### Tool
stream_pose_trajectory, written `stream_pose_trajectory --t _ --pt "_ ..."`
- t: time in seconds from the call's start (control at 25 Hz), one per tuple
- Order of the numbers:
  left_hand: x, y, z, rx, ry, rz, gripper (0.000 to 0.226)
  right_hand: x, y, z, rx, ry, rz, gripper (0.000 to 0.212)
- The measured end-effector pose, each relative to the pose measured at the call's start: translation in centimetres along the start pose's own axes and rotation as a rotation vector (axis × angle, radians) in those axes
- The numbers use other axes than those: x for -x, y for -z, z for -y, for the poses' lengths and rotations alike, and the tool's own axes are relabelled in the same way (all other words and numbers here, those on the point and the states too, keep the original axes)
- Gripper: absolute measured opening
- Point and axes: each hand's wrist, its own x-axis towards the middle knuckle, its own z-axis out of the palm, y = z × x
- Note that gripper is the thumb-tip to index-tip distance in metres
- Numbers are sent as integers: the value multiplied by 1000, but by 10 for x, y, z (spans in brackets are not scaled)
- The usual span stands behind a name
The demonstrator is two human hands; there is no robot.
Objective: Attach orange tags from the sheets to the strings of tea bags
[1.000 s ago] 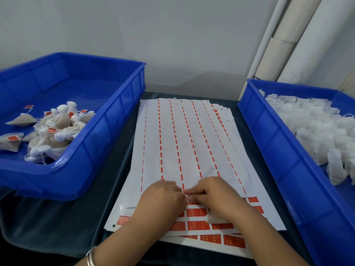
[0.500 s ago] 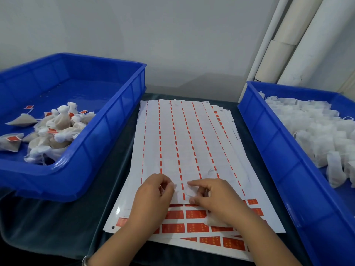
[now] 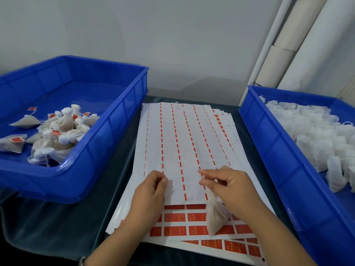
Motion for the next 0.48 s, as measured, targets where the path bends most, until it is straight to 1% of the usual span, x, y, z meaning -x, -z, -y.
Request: stream_pose_trajectory --t 0.16,0.28,0.36,0.44,0.48 --pt "-3 3 -1 54 25 21 13 5 10 19 -80 37 23 30" --pt "-6 8 -3 94 69 10 14 9 14 30 -98 78 52 33" --pt "-9 13 -7 211 114 -6 14 11 14 37 -117 119 63 37" --pt "-9 16 -11 386 151 -21 16 11 13 44 -142 165 78 37" --pt "-7 16 -14 487 158 -3 17 11 12 47 -155 185 87 36"
